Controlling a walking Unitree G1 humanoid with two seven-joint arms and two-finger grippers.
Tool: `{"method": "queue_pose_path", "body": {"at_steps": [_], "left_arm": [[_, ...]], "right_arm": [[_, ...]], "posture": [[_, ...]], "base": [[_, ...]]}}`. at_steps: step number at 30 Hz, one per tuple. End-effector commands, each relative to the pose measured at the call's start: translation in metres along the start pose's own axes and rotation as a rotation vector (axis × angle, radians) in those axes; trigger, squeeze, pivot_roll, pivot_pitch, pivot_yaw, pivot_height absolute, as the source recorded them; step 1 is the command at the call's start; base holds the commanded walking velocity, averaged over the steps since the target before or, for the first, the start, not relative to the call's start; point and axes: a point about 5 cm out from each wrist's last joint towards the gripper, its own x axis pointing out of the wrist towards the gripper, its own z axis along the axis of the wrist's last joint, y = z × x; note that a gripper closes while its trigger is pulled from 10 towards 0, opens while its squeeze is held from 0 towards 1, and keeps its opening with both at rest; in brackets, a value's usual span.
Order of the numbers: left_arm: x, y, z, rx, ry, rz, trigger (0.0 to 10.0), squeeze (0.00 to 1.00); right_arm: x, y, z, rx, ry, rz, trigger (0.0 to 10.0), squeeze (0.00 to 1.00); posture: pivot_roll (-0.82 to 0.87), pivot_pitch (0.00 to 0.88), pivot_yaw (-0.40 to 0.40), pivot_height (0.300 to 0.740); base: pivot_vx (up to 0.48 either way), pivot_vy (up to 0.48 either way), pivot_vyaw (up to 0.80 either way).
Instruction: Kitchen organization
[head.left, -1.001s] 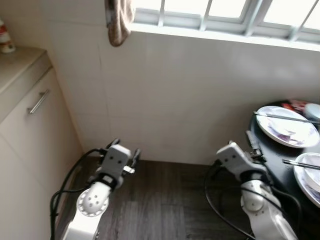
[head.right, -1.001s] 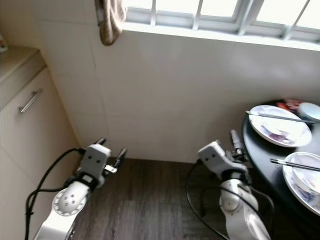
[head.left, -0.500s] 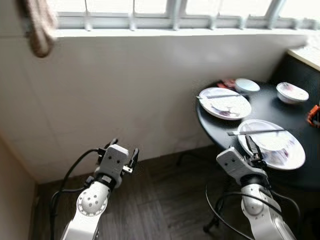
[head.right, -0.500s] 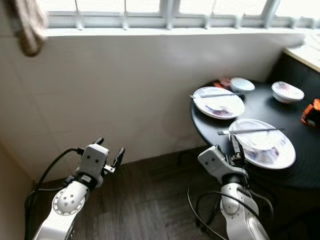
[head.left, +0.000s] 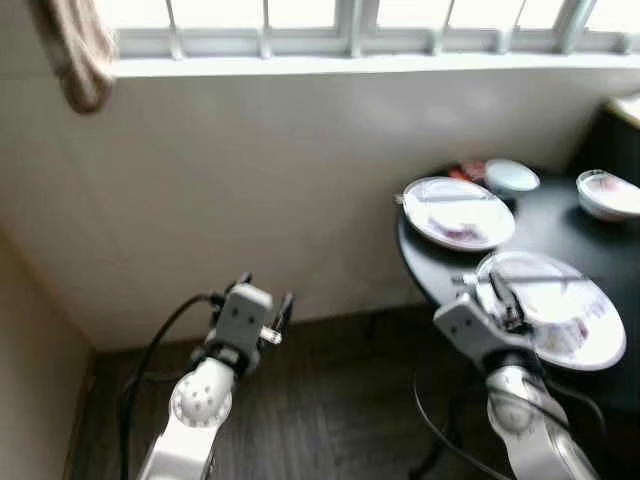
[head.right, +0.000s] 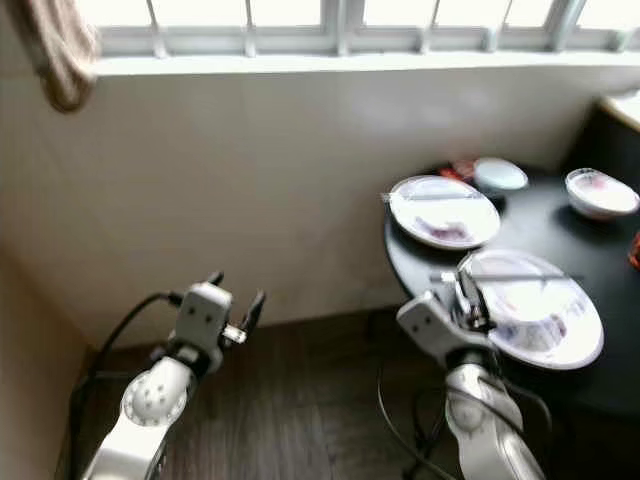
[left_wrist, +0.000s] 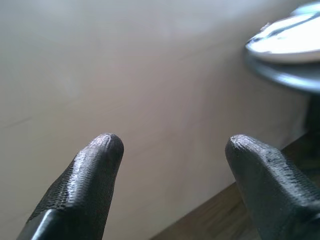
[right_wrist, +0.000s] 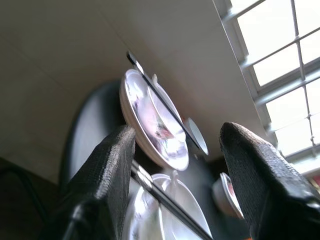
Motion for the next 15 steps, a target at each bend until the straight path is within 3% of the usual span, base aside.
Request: {"method": "queue_pose_path", "body": {"at_steps": [1,7,15], "left_arm": [[0.0015,0.0026,-0.0019,0.002,0.017,0.007,10.0,0.0],[0.0035,0.0029,-0.0032,0.0,0.023,0.011,10.0,0.0],[0.004,0.0042,-0.0039,-0.004,0.025,0.025,10.0,0.0]], "right_arm": [[0.0001,0.0003,0.0063,0.033,-0.032,0.013,10.0,0.0],[0.0013,0.0026,0.0156,0.009,-0.105,0.046,10.0,0.0],[0.0067,0.0022,0.0126,-0.03,-0.091,0.039,10.0,0.0]], "posture": [[0.03,0.0,-0.061,0.74],[0.03,0.0,-0.065,0.74],[0.04,0.0,-0.08,0.74]], "base": [[0.0,0.0,0.0],[0.0,0.0,0.0],[0.0,0.0,0.0]]}}
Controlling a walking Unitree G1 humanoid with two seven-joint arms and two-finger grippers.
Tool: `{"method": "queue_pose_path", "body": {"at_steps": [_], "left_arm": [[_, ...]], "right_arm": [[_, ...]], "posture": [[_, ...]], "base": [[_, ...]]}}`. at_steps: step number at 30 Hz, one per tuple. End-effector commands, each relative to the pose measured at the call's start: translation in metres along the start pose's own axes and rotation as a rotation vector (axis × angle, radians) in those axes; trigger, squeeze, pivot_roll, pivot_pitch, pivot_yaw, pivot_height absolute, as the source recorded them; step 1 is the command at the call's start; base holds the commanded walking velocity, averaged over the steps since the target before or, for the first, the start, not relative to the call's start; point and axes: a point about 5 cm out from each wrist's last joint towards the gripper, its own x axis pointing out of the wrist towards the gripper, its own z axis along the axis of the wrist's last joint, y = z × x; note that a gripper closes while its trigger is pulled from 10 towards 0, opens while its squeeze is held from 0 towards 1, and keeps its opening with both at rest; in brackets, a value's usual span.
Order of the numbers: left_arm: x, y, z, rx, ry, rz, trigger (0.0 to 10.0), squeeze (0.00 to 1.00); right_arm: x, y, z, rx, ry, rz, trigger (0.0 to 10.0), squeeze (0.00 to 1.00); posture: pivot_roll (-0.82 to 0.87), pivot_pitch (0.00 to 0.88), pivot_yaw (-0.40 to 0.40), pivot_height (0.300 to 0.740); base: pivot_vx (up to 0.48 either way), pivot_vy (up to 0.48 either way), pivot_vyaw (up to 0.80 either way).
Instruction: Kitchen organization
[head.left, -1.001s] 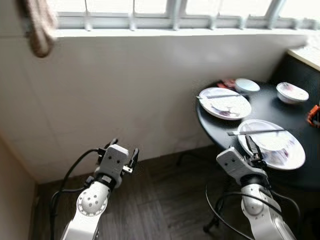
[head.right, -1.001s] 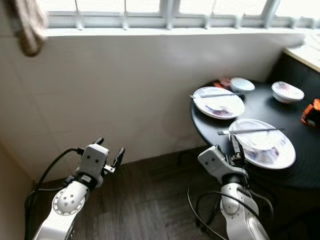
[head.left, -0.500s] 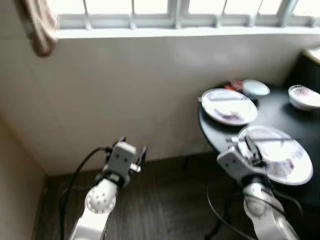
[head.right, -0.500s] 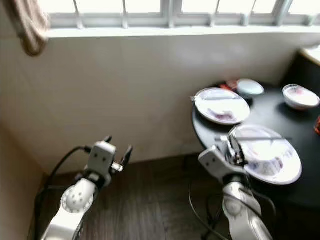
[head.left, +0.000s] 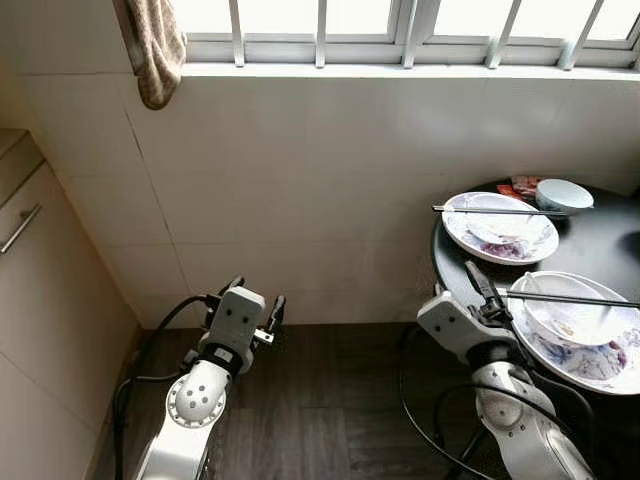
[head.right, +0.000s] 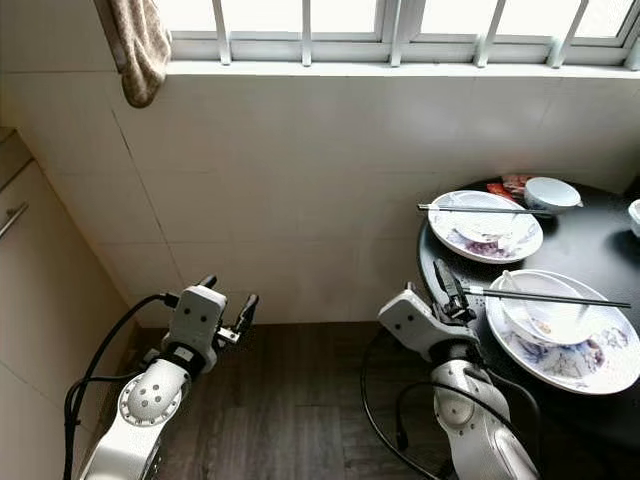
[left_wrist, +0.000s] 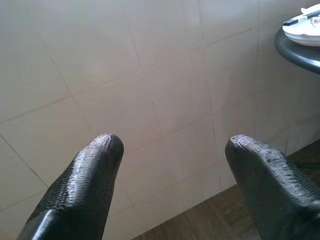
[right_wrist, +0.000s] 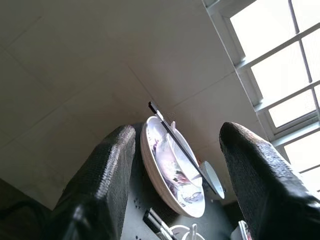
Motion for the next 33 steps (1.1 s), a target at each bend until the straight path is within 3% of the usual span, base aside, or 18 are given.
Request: {"method": "queue_pose_path", "body": {"at_steps": [1,6,13,18,33], "left_arm": [[0.0016,-0.0006,-0.0002,0.004,0.005,0.0,10.0,0.0],[0.0031,-0.0006,-0.0016,0.027,0.02,-0.006,10.0,0.0],[0.0046,-0.0006,-0.0022,0.023,0.025,-0.001,10.0,0.0],[0.0051,-0.0008,-0.002,0.021,0.025,0.001,10.0,0.0],[0.0064,-0.0032,-0.0033,0.018,0.031,0.005,10.0,0.0]], "right_arm": [[0.0015,-0.0003,-0.0017,-0.017,0.004,0.005,10.0,0.0],[0.0025,0.0024,-0.001,-0.008,0.002,0.022,10.0,0.0],[0.0013,0.006,0.0002,-0.037,-0.02,0.049,10.0,0.0],[0.0011,0.0053,-0.0014,-0.003,-0.012,0.048,10.0,0.0],[0.0014,0.0042,-0.0049,0.014,0.01,0.05,10.0,0.0]], "posture": [[0.04,0.0,-0.08,0.74],[0.04,0.0,-0.074,0.74],[0.04,0.0,-0.071,0.74],[0.04,0.0,-0.073,0.74],[0.03,0.0,-0.075,0.74]], "base": [[0.0,0.0,0.0],[0.0,0.0,0.0],[0.0,0.0,0.73],[0.0,0.0,0.8],[0.0,0.0,0.0]]}}
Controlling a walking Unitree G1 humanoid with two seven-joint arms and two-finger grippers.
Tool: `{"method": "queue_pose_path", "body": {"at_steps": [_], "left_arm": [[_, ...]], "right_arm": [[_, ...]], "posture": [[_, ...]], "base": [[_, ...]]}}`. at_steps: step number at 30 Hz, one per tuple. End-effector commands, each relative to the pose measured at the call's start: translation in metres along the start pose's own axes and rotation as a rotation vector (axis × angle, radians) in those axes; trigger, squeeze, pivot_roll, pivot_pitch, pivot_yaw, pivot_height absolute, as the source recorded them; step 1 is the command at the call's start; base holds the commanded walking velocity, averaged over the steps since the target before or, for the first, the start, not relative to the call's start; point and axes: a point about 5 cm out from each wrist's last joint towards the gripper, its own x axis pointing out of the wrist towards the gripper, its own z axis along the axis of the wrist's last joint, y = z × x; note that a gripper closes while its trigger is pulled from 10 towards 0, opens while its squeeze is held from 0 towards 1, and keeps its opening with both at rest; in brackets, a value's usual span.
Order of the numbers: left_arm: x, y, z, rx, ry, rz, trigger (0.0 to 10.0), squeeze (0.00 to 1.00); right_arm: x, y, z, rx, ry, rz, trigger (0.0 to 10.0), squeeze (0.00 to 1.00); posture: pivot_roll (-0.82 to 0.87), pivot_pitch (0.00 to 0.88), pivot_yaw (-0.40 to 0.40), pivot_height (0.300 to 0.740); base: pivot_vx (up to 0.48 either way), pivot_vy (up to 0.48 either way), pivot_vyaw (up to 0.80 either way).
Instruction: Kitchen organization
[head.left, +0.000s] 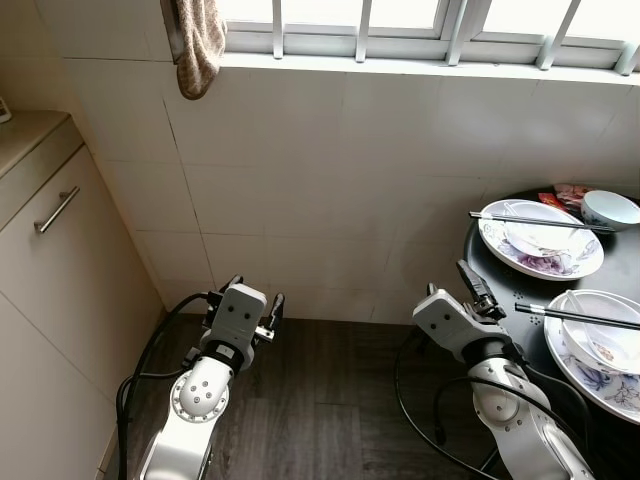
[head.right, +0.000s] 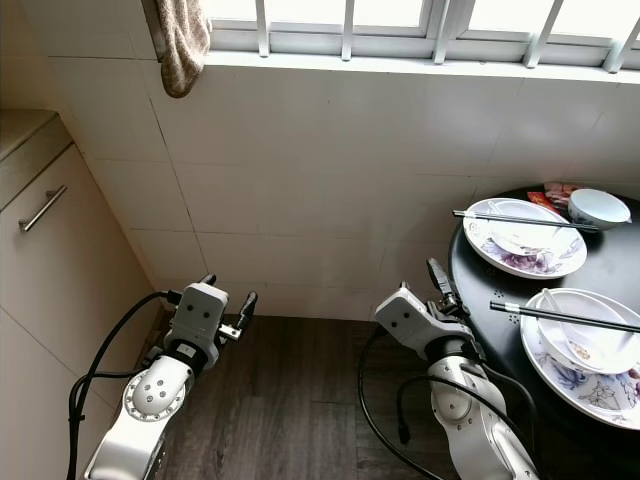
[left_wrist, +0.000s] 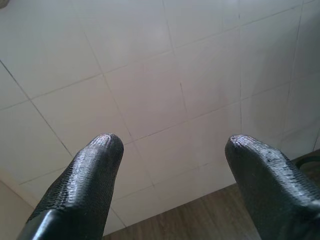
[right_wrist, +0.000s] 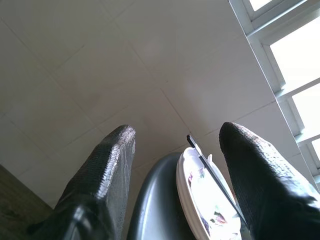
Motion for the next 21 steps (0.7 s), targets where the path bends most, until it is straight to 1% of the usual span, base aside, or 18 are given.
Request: {"method": "queue_pose_path", "body": {"at_steps": [1,2,9,10,16,20,21], "left_arm": [[0.0013,-0.001,-0.0014,0.01,0.013,-0.004,10.0,0.0],[0.0013,-0.001,-0.0016,0.01,0.014,-0.004,10.0,0.0],[0.0021,-0.0004,-0.0029,0.014,0.021,0.001,10.0,0.0],[0.0021,0.0003,-0.0028,0.004,0.017,0.008,10.0,0.0],[0.0019,0.0011,-0.0033,0.0,0.016,0.01,10.0,0.0],[0.0019,0.0006,-0.0044,-0.004,0.019,0.009,10.0,0.0],[0.0019,0.0006,-0.0044,-0.004,0.019,0.009,10.0,0.0]], "right_arm": [[0.0003,-0.0017,-0.0024,-0.001,0.011,0.004,10.0,0.0],[0.0003,-0.0016,-0.0024,-0.002,0.011,0.004,10.0,0.0],[0.0004,0.0,-0.002,-0.012,0.01,0.008,10.0,0.0],[0.0004,0.0002,-0.002,-0.013,0.01,0.008,10.0,0.0],[0.0003,0.0003,-0.0032,-0.036,0.019,0.0,10.0,0.0],[0.002,0.0,-0.0008,-0.083,-0.002,0.007,10.0,0.0],[0.002,0.0,-0.0008,-0.083,-0.002,0.007,10.0,0.0]], "posture": [[0.03,0.0,-0.075,0.74],[0.03,0.0,-0.074,0.74],[0.03,0.0,-0.074,0.74],[0.03,0.0,-0.074,0.74],[0.04,0.0,-0.073,0.74],[0.04,0.0,-0.072,0.74],[0.04,0.0,-0.072,0.74]], "base": [[0.0,0.0,0.0],[0.0,0.0,0.0],[0.0,-0.473,0.0],[0.0,0.0,0.0],[0.0,0.0,0.0],[0.0,0.0,0.0],[0.0,0.0,0.0]]}}
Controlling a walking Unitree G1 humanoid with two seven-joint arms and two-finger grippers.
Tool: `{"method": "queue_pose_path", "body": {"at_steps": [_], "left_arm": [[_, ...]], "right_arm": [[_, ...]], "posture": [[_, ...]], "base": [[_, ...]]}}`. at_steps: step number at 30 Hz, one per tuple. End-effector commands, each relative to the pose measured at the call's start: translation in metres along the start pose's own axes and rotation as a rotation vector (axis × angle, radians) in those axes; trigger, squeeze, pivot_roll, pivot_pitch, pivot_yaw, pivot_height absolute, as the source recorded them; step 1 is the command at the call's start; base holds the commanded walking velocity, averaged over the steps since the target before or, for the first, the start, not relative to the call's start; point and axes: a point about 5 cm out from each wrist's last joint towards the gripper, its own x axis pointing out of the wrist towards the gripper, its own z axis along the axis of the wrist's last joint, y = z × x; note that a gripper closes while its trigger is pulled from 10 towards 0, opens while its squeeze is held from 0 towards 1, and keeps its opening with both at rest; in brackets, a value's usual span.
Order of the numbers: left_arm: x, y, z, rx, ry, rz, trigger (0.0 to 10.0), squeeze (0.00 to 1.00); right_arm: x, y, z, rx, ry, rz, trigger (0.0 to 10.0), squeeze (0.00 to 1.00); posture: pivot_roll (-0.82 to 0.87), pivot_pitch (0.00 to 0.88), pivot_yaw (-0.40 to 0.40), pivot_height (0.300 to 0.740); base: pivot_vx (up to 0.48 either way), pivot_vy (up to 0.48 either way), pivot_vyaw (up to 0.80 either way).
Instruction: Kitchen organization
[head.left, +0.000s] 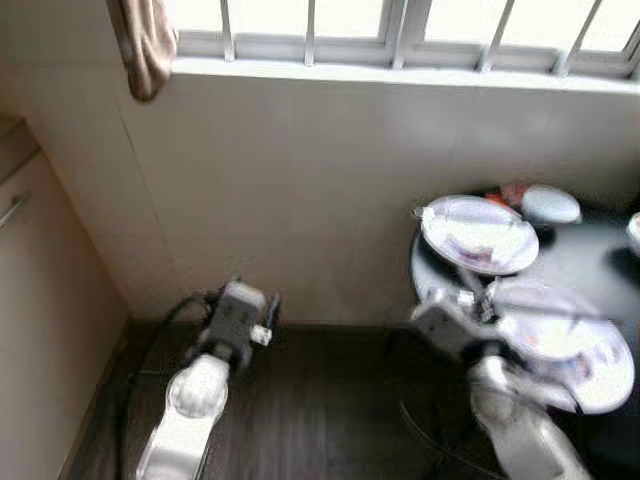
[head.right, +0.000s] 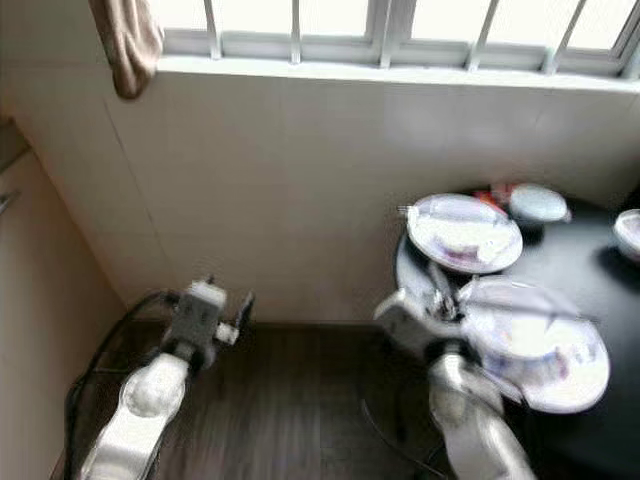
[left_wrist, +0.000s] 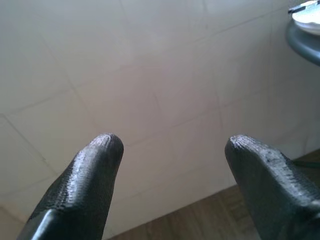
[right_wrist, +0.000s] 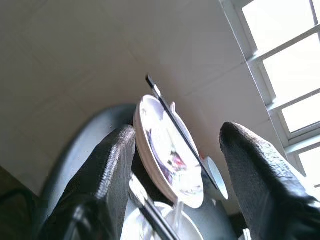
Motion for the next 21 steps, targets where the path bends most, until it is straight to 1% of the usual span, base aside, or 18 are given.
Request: {"method": "queue_pose_path", "body": {"at_steps": [1,2,4,5,7,11,13,16,19,21], "left_arm": [[0.001,-0.006,0.0,-0.011,0.0,-0.02,10.0,0.0],[0.001,-0.006,0.0,-0.012,0.0,-0.02,10.0,0.0],[0.001,-0.005,-0.001,-0.015,0.003,-0.019,10.0,0.0],[0.001,-0.005,-0.001,-0.015,0.004,-0.018,10.0,0.0],[0.001,-0.005,0.0,-0.016,0.004,-0.018,10.0,0.0],[0.001,-0.003,-0.001,-0.02,0.006,-0.018,10.0,0.0],[0.001,-0.003,-0.001,-0.02,0.008,-0.019,10.0,0.0],[0.002,-0.002,-0.002,-0.021,0.01,-0.019,10.0,0.0],[0.003,-0.001,-0.002,-0.02,0.011,-0.021,10.0,0.0],[0.003,-0.001,-0.002,-0.02,0.011,-0.021,10.0,0.0]], "right_arm": [[0.002,0.0,0.002,-0.038,-0.02,0.01,10.0,0.0],[0.003,0.001,0.003,-0.03,-0.014,0.029,10.0,0.0],[0.004,0.005,0.0,-0.045,0.043,0.088,10.0,0.0],[0.005,0.006,-0.001,-0.035,0.063,0.093,10.0,0.0],[0.005,0.006,-0.001,-0.031,0.067,0.094,10.0,0.0],[0.006,0.01,-0.001,-0.06,0.102,0.143,10.0,0.0],[0.007,0.011,-0.005,-0.098,0.129,0.143,10.0,0.0],[0.011,0.012,-0.009,-0.118,0.171,0.142,10.0,0.0],[0.013,0.014,-0.012,-0.1,0.2,0.156,10.0,0.0],[0.015,0.014,-0.012,-0.109,0.208,0.159,10.0,0.0]], "posture": [[0.04,0.0,-0.072,0.74],[0.04,0.0,-0.069,0.74],[0.04,0.0,-0.069,0.74],[0.04,0.0,-0.067,0.74],[0.04,0.0,-0.067,0.74],[0.04,0.0,-0.059,0.74],[0.04,0.0,-0.058,0.74],[0.04,0.0,-0.054,0.74],[0.05,0.0,-0.057,0.74],[0.05,0.0,-0.057,0.74]], "base": [[0.0,0.0,0.0],[0.0,0.0,0.0],[0.0,0.0,0.0],[0.0,0.0,0.0],[0.0,0.0,0.0],[0.0,0.0,0.0],[0.0,0.0,0.0],[0.0,0.0,0.0],[0.0,0.0,0.0],[0.0,0.0,0.0]]}}
